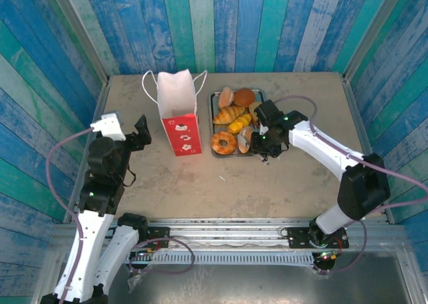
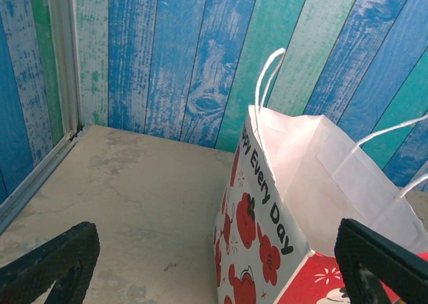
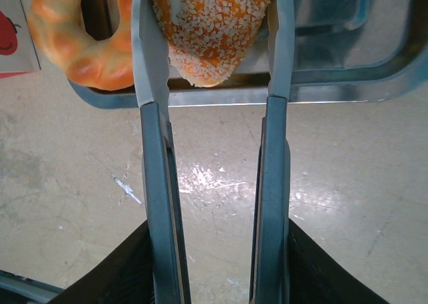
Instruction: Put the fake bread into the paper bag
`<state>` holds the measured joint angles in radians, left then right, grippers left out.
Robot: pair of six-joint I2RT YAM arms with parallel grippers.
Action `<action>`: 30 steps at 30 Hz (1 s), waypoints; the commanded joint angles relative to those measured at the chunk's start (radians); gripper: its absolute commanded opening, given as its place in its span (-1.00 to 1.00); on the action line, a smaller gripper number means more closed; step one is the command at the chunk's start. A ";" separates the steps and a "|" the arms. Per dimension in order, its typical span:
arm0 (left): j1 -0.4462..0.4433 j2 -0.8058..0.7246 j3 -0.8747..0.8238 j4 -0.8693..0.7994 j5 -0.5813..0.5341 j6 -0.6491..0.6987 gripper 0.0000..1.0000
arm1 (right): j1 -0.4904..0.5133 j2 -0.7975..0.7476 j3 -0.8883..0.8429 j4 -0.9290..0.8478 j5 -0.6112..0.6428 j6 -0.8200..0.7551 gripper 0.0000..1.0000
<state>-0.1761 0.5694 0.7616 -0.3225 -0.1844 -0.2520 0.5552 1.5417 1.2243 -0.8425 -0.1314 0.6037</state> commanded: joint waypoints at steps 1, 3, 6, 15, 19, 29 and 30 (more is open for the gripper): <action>0.003 0.002 0.027 -0.010 -0.038 -0.036 0.89 | 0.003 -0.095 0.003 -0.029 0.072 -0.025 -0.19; 0.002 0.010 0.039 -0.024 -0.041 -0.055 0.88 | 0.002 -0.133 0.003 -0.032 0.093 -0.044 -0.23; 0.002 0.034 0.070 -0.050 -0.035 -0.084 0.89 | 0.002 -0.180 0.024 -0.054 0.123 -0.090 -0.25; 0.016 0.207 0.288 -0.236 0.000 -0.170 0.88 | 0.002 -0.292 0.163 -0.084 0.176 -0.263 -0.28; 0.069 0.275 0.367 -0.274 0.133 -0.196 0.88 | 0.002 -0.319 0.234 -0.082 0.185 -0.337 -0.29; 0.171 0.413 0.370 -0.201 0.457 -0.260 0.89 | 0.093 -0.295 0.428 -0.006 0.161 -0.477 -0.30; 0.173 0.423 0.360 -0.186 0.474 -0.269 0.89 | 0.116 -0.277 0.457 -0.003 0.161 -0.490 -0.30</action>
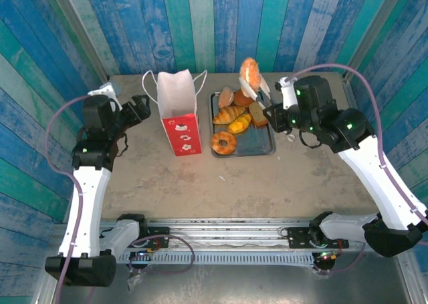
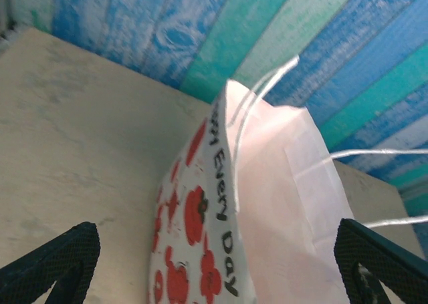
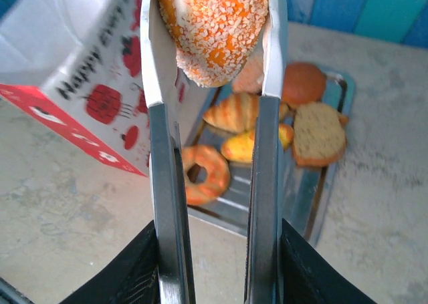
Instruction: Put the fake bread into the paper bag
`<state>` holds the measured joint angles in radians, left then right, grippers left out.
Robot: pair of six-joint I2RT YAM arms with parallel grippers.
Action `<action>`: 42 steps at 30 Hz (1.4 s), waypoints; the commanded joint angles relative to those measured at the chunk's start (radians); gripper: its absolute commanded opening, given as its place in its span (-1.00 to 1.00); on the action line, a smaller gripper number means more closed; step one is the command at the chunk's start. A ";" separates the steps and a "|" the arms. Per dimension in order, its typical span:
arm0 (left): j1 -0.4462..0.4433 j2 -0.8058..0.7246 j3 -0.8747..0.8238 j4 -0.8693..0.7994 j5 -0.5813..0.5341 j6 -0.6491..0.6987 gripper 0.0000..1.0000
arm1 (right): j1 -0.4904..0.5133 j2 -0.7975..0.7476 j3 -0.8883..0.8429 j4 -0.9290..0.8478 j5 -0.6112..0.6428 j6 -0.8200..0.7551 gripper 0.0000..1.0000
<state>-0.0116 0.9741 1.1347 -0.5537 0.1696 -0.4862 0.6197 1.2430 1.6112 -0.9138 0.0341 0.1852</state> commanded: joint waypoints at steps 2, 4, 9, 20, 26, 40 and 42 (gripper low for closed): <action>0.010 0.039 -0.032 0.076 0.139 -0.047 0.92 | 0.099 0.060 0.129 0.072 0.000 -0.097 -0.30; 0.014 0.057 -0.049 0.108 0.153 -0.062 0.96 | 0.146 0.110 0.188 0.071 0.007 -0.119 -0.30; 0.025 0.095 -0.088 0.181 0.213 -0.098 0.88 | 0.224 0.228 0.313 0.068 0.006 -0.147 -0.30; 0.029 0.154 -0.145 0.262 0.298 -0.121 0.45 | 0.254 0.462 0.489 -0.011 0.008 -0.175 -0.30; 0.029 0.169 -0.157 0.265 0.294 -0.114 0.09 | 0.256 0.560 0.568 -0.088 0.005 -0.192 -0.30; 0.029 0.166 -0.182 0.279 0.289 -0.114 -0.39 | 0.255 0.678 0.675 -0.244 -0.088 -0.172 -0.28; 0.029 0.166 -0.182 0.278 0.286 -0.110 -0.43 | 0.253 0.683 0.674 -0.257 -0.098 -0.162 -0.28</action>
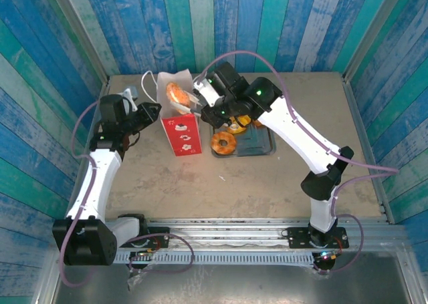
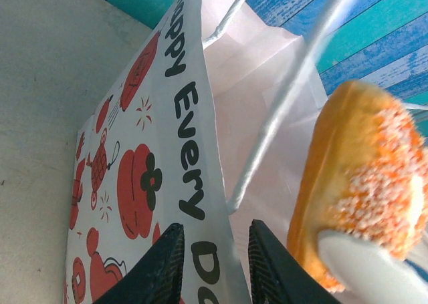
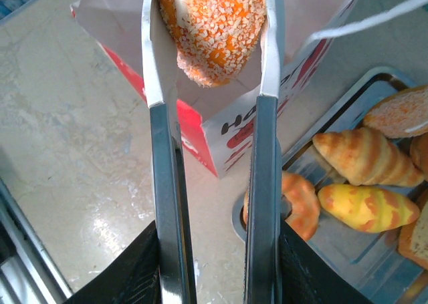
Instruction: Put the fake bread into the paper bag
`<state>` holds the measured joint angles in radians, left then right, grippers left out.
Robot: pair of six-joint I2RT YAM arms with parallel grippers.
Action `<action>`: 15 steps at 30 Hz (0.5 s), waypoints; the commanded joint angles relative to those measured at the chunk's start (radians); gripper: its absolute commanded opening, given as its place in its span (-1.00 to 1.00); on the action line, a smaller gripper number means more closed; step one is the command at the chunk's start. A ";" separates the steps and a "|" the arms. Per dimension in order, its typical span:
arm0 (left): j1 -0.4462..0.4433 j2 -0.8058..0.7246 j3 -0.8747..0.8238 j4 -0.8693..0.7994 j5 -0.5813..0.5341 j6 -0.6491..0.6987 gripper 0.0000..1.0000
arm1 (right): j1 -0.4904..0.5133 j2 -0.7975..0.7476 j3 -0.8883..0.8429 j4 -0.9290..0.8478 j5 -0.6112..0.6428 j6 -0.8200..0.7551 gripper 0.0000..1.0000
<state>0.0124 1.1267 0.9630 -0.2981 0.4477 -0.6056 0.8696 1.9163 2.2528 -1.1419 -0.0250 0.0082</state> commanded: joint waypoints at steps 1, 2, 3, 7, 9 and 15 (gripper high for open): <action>0.005 0.014 -0.010 0.022 0.008 0.009 -0.44 | 0.004 0.010 0.033 -0.031 -0.042 0.019 -0.28; 0.004 0.015 -0.010 0.022 0.008 0.008 -0.47 | 0.005 0.010 0.032 -0.034 -0.042 0.023 -0.27; 0.004 0.015 -0.011 0.024 0.008 0.006 -0.49 | 0.003 0.011 0.034 -0.037 -0.045 0.027 -0.28; 0.004 0.009 -0.013 0.027 0.007 0.000 -0.56 | 0.002 0.009 0.034 -0.044 -0.062 0.034 -0.23; 0.004 0.004 -0.012 0.025 0.002 0.000 -0.59 | 0.002 0.009 0.033 -0.051 -0.062 0.036 -0.19; 0.004 -0.001 -0.018 0.038 0.006 -0.014 -0.68 | -0.005 0.015 0.040 -0.053 -0.065 0.039 -0.11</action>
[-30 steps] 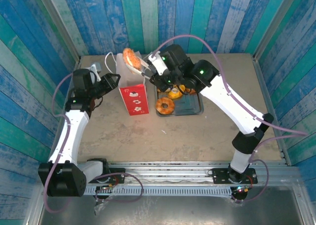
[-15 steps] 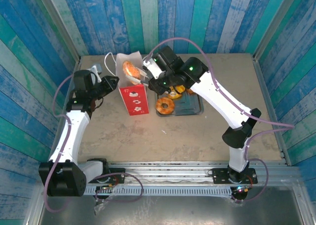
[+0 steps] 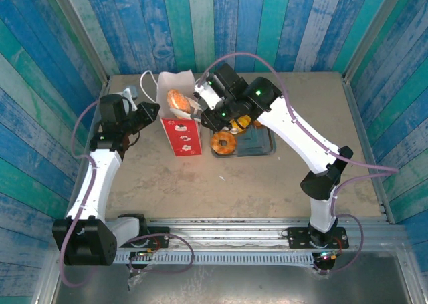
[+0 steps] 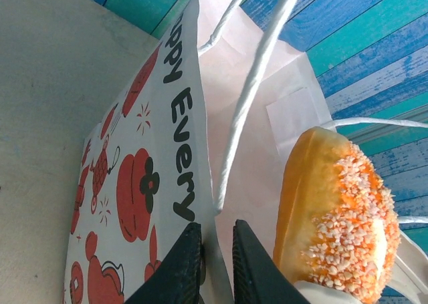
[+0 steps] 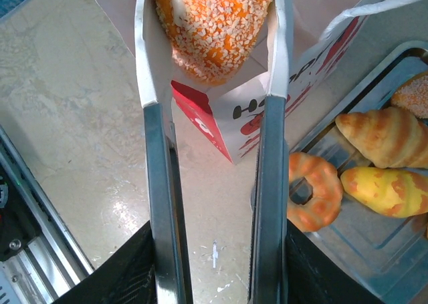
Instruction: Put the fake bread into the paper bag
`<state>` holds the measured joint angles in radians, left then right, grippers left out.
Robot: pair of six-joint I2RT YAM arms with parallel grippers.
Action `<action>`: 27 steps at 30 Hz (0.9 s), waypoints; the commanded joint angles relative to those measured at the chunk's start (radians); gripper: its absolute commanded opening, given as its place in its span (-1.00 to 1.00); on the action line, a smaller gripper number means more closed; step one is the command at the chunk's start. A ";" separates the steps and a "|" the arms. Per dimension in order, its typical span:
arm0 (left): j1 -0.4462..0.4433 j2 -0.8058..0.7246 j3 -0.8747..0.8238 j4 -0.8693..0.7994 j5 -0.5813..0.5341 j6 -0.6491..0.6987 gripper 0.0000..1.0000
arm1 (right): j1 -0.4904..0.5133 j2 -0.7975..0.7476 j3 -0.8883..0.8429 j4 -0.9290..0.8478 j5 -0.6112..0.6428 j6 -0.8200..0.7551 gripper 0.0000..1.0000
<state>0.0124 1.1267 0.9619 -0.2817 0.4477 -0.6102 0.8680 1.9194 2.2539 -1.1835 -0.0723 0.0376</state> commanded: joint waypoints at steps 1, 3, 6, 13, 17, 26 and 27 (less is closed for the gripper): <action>0.004 -0.001 -0.017 0.024 0.006 -0.011 -0.69 | -0.006 0.013 0.042 -0.010 -0.018 0.011 -0.09; 0.004 -0.001 -0.015 0.024 0.006 -0.010 -0.71 | -0.007 0.018 0.049 -0.010 -0.014 0.012 -0.06; 0.004 0.001 -0.011 0.022 0.008 -0.008 -0.73 | -0.008 0.020 0.056 -0.010 -0.009 0.016 -0.01; 0.004 -0.005 -0.012 0.016 0.008 -0.002 -0.76 | -0.015 0.017 0.057 -0.008 0.001 0.019 0.09; 0.004 -0.007 -0.012 0.016 0.008 0.003 -0.77 | -0.019 0.017 0.062 0.000 0.004 0.026 0.11; 0.005 -0.011 -0.025 0.024 0.020 0.000 -0.77 | -0.026 0.014 0.076 0.029 -0.005 0.045 0.12; 0.004 -0.013 -0.025 0.024 0.020 0.000 -0.75 | -0.028 0.008 0.078 0.035 -0.010 0.047 0.11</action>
<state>0.0124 1.1263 0.9546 -0.2649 0.4515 -0.6212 0.8463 1.9316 2.2948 -1.1797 -0.0753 0.0696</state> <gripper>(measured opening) 0.121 0.560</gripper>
